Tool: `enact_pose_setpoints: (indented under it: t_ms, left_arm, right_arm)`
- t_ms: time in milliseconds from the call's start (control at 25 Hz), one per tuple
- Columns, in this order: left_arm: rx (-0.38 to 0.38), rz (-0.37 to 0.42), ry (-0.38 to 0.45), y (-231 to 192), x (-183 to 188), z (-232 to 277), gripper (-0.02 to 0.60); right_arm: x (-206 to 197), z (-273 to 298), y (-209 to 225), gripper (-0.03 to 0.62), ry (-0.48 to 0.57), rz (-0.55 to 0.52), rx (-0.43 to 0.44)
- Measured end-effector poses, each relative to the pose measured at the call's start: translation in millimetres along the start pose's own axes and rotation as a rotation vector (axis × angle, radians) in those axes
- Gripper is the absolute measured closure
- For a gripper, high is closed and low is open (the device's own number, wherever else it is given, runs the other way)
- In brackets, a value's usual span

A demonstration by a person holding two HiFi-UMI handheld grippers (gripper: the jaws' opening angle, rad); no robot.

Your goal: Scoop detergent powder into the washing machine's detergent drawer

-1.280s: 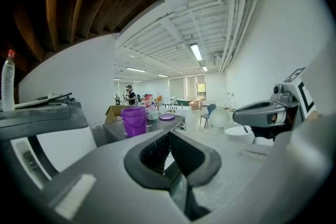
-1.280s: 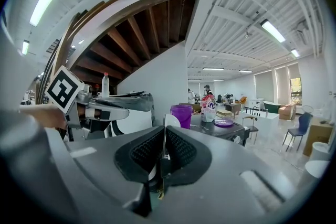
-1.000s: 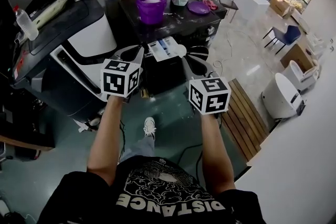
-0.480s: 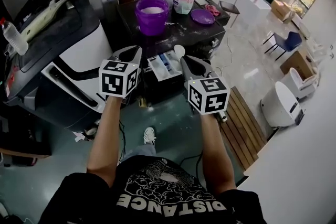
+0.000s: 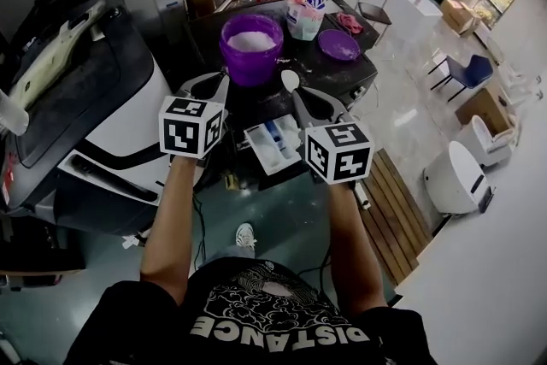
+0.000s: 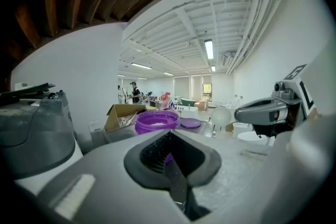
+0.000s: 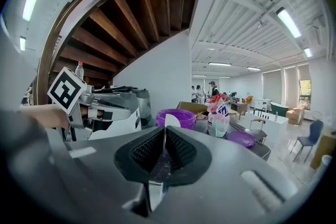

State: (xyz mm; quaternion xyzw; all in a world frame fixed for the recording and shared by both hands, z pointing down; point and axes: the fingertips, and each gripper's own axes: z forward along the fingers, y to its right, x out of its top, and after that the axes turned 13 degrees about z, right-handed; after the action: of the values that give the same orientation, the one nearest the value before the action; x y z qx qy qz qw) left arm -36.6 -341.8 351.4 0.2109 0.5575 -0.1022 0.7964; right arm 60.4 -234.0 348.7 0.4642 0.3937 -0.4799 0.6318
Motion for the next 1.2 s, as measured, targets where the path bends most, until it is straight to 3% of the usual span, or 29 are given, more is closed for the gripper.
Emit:
enact_pose_setpoints:
  t_ms: [520,840,1200]
  left_arm:
    - [-0.027,-0.009,-0.019,-63.6,-9.8,65.8,0.581]
    - [-0.055,-0.018,-0.012,-72.0,-12.2,83.4,0.581]
    - [-0.031,-0.026,-0.005,-85.0,-13.4,88.7,0.581]
  right_arm:
    - [18.7,92.8,12.1,0.56,-0.037,-0.011,-0.003]
    - [22.2,113.5,14.1,0.561,-0.06,-0.038,-0.017]
    - [30.0,129.6,13.2,0.561,-0.057,-0.074,0.009]
